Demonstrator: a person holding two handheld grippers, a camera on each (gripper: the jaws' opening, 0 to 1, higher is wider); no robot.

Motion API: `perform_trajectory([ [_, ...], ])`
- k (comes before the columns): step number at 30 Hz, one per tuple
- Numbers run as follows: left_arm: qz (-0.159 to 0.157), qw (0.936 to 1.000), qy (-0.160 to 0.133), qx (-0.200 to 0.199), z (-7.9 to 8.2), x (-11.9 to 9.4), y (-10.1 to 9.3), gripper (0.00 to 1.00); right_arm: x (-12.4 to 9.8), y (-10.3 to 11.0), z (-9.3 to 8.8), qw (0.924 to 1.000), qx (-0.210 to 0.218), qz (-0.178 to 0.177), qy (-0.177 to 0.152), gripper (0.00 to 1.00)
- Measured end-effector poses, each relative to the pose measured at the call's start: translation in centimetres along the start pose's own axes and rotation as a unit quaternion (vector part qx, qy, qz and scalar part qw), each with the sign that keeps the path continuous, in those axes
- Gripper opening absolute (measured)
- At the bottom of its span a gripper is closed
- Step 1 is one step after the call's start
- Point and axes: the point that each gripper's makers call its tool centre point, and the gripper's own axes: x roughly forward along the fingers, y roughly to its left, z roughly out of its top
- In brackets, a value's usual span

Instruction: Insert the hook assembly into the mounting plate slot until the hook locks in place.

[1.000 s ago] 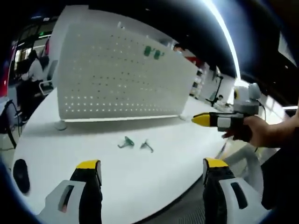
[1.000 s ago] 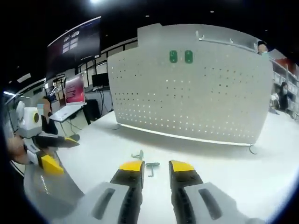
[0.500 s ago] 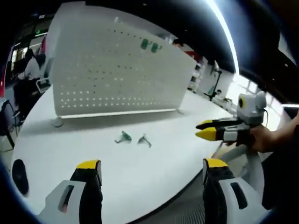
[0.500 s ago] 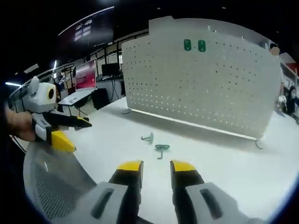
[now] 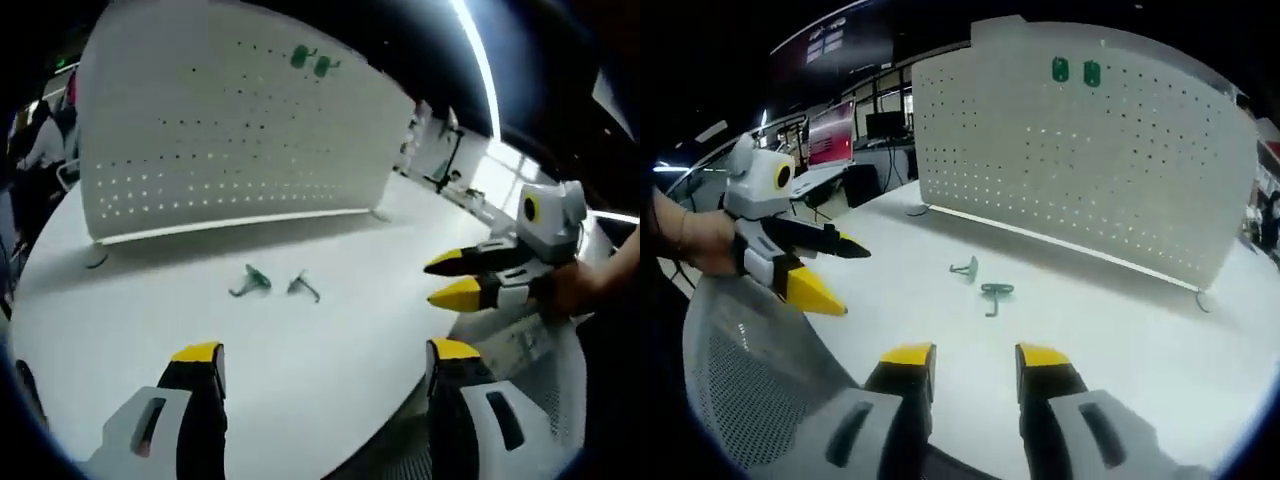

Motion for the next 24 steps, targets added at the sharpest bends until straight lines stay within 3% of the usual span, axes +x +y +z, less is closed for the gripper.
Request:
perform_trajectory([
  [1, -0.014, 0.9998, 0.01, 0.006, -0.3, 0.4, -0.2, 0.78, 0.0, 0.0, 0.0, 1.0, -0.001, -0.001, 0.001, 0.32],
  [3, -0.01, 0.9981, 0.039, 0.048, -1.0, 1.4, 0.4, 0.77, 0.0, -0.2, 0.1, 1.0, -0.006, -0.004, -0.002, 0.33],
  [5, -0.011, 0.997, 0.041, 0.065, -0.8, 2.5, 0.7, 0.76, -0.1, -0.5, 0.1, 1.0, -0.003, -0.008, -0.001, 0.34],
  [13, -0.02, 0.9994, 0.013, 0.027, 1.8, 6.0, 1.6, 0.64, 0.0, -0.8, 0.0, 0.9999, 0.004, -0.011, -0.001, 0.33],
  [17, -0.019, 0.9995, 0.014, 0.021, 1.9, 7.5, 2.2, 0.56, 0.1, -0.8, 0.0, 0.9999, 0.007, -0.009, 0.0, 0.3],
  [24, -0.032, 0.9989, 0.023, 0.025, 1.3, 9.7, 1.8, 0.52, 0.0, -1.2, 0.0, 0.9998, 0.013, -0.016, 0.0, 0.27],
])
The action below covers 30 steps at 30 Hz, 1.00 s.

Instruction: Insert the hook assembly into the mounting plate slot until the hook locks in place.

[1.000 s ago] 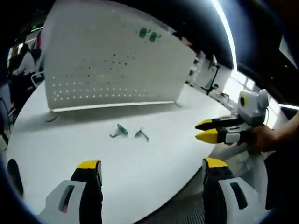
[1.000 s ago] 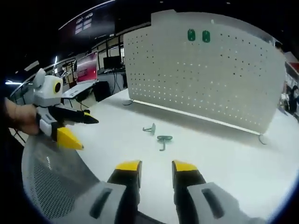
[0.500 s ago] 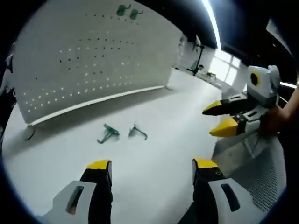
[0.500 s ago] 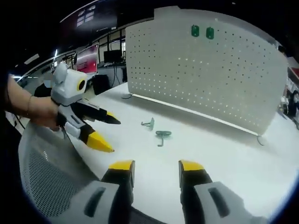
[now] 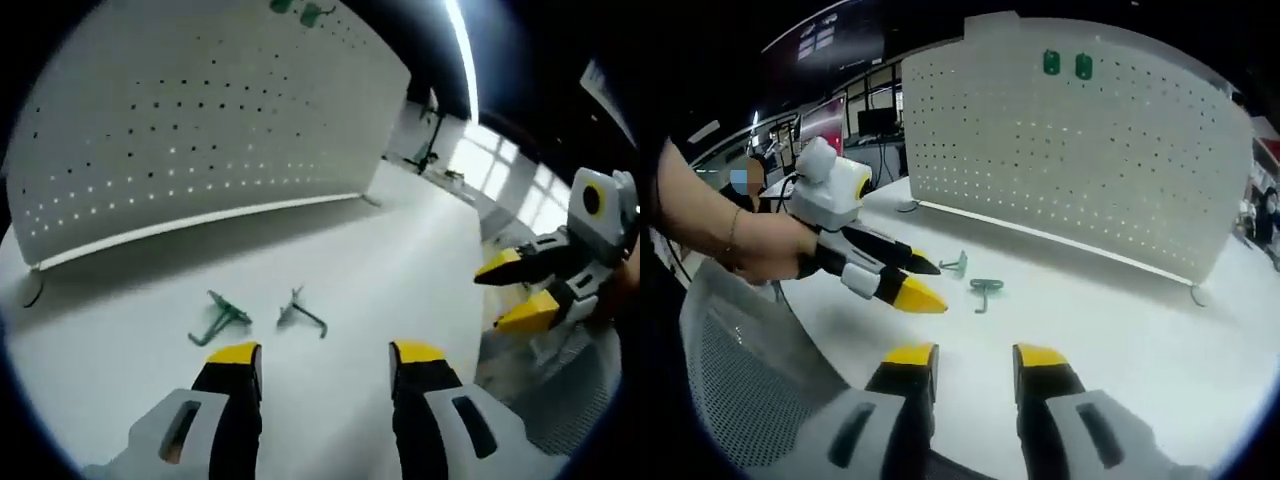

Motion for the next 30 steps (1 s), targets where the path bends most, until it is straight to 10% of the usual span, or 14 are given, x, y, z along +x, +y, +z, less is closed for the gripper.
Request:
perform_trajectory([
  [30, 0.019, 0.9989, 0.001, 0.042, 0.8, 4.8, 3.0, 0.04, -0.1, -1.7, -0.1, 0.999, -0.002, -0.044, 0.004, 0.25],
])
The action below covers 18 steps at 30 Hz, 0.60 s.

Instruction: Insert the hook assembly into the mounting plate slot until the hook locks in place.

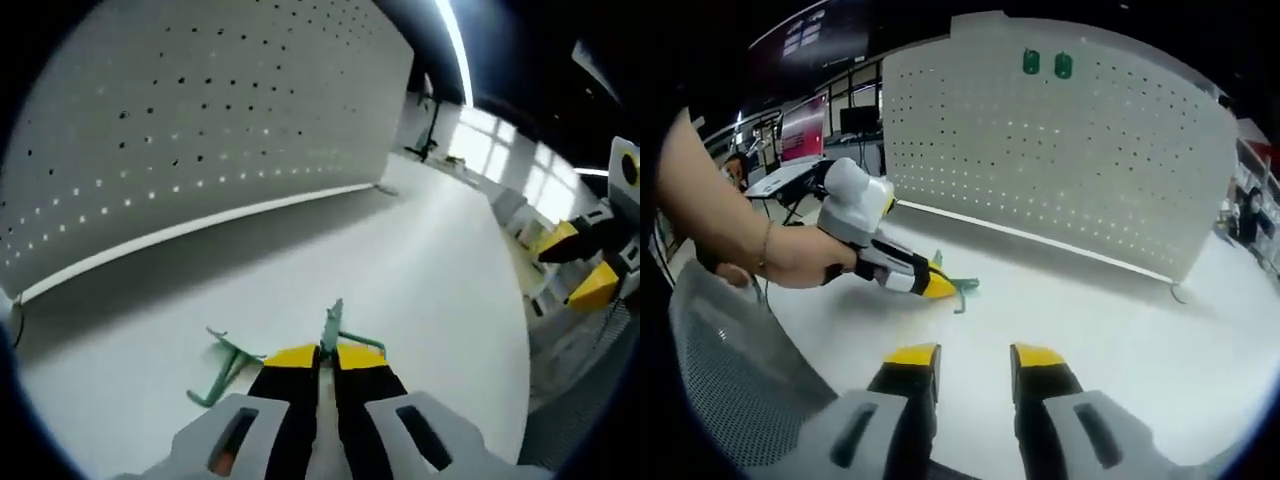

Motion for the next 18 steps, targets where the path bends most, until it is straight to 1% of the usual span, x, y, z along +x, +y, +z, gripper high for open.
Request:
perform_trajectory([
  [5, 0.0, 1.0, 0.005, 0.003, 0.1, -0.1, -0.2, 0.02, 0.0, -0.1, 0.0, 1.0, 0.002, -0.002, -0.001, 0.25],
  [7, -0.004, 0.9999, 0.008, 0.014, 0.0, -0.2, -0.3, 0.02, 0.0, -0.1, 0.1, 1.0, 0.001, -0.002, -0.002, 0.25],
  [9, -0.003, 0.9997, 0.011, 0.024, 0.3, -0.7, -0.5, 0.02, 0.0, -0.1, 0.1, 1.0, 0.001, -0.001, -0.002, 0.25],
  [11, -0.002, 0.9997, 0.012, 0.021, 0.5, -1.0, -0.1, 0.01, 0.0, -0.1, 0.2, 1.0, 0.001, 0.0, -0.004, 0.25],
  [15, 0.005, 0.9998, 0.007, 0.02, 1.3, -2.1, 0.4, 0.01, 0.0, 0.0, 0.2, 1.0, 0.003, 0.004, -0.004, 0.25],
  [16, 0.005, 0.9998, 0.003, 0.021, 1.8, -2.6, 0.4, 0.01, 0.0, 0.1, 0.3, 1.0, 0.002, 0.005, -0.005, 0.25],
  [18, 0.002, 1.0, -0.009, 0.0, 2.8, -3.4, 0.2, 0.01, 0.0, 0.3, 0.3, 1.0, 0.0, 0.008, -0.006, 0.25],
])
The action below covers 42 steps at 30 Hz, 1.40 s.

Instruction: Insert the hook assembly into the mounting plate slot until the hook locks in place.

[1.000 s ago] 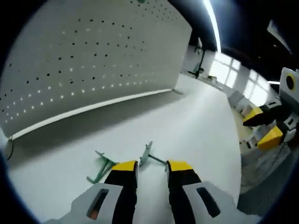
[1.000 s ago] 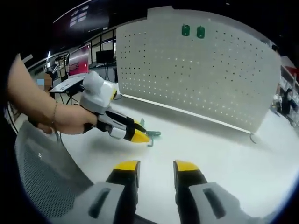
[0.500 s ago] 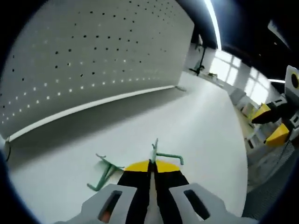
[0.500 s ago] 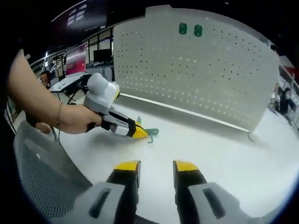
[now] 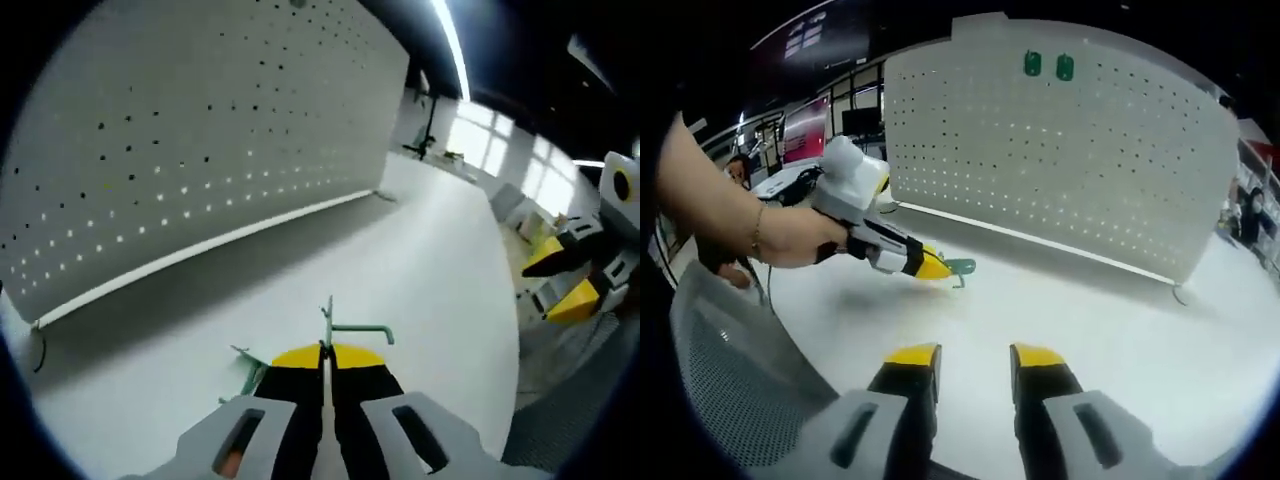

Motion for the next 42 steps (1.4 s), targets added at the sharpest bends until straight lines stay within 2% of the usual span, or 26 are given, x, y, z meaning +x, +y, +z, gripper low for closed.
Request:
perform_trajectory([
  [1, 0.003, 0.9998, -0.005, -0.021, 0.6, -0.7, 0.0, 0.01, 0.0, 0.0, 0.1, 1.0, -0.005, 0.0, -0.002, 0.25],
  [3, 0.007, 0.9995, -0.008, -0.03, 1.1, -1.8, 0.1, 0.01, 0.0, 0.1, 0.2, 1.0, -0.005, 0.003, -0.004, 0.25],
  [6, 0.012, 0.9995, -0.005, -0.029, 1.4, -3.0, 0.1, 0.01, -0.1, 0.5, 0.3, 0.9999, -0.009, 0.01, -0.006, 0.25],
  [9, 0.015, 0.9997, 0.01, -0.018, 1.7, -4.5, -0.2, 0.01, -0.2, 0.9, 0.5, 0.9996, -0.018, 0.018, -0.012, 0.25],
  [12, 0.016, 0.9994, 0.022, -0.023, 2.0, -5.7, -0.6, 0.01, -0.2, 1.1, 0.8, 0.9994, -0.022, 0.023, -0.016, 0.25],
  [17, 0.02, 0.9987, 0.031, -0.036, 2.8, -7.7, -1.0, 0.01, -0.4, 1.7, 1.7, 0.9981, -0.036, 0.039, -0.033, 0.25],
  [19, 0.015, 0.9976, 0.044, -0.051, 2.8, -8.4, -1.4, 0.01, -0.3, 2.1, 2.1, 0.9974, -0.039, 0.048, -0.037, 0.25],
  [25, 0.02, 0.9962, 0.046, -0.072, 3.2, -10.2, -2.3, 0.01, 0.4, 3.7, 3.7, 0.9948, -0.04, 0.079, -0.052, 0.25],
  [30, 0.021, 0.9935, 0.067, -0.089, 2.5, -11.3, -2.8, 0.01, 0.6, 5.4, 5.5, 0.9901, -0.067, 0.1, -0.072, 0.25],
  [32, 0.012, 0.992, 0.076, -0.1, 2.2, -11.5, -3.4, 0.01, 0.7, 5.9, 6.2, 0.9887, -0.067, 0.108, -0.079, 0.24],
  [35, 0.002, 0.9875, 0.1, -0.122, 0.8, -11.6, -3.7, 0.01, 0.9, 6.8, 7.2, 0.9855, -0.083, 0.122, -0.084, 0.24],
  [39, -0.011, 0.9826, 0.13, -0.132, -0.3, -11.7, -4.6, 0.01, 1.0, 8.1, 7.5, 0.9794, -0.108, 0.15, -0.081, 0.23],
  [42, -0.025, 0.9768, 0.154, -0.147, -0.9, -11.9, -5.3, 0.01, 0.9, 9.2, 7.1, 0.972, -0.143, 0.172, -0.074, 0.22],
])
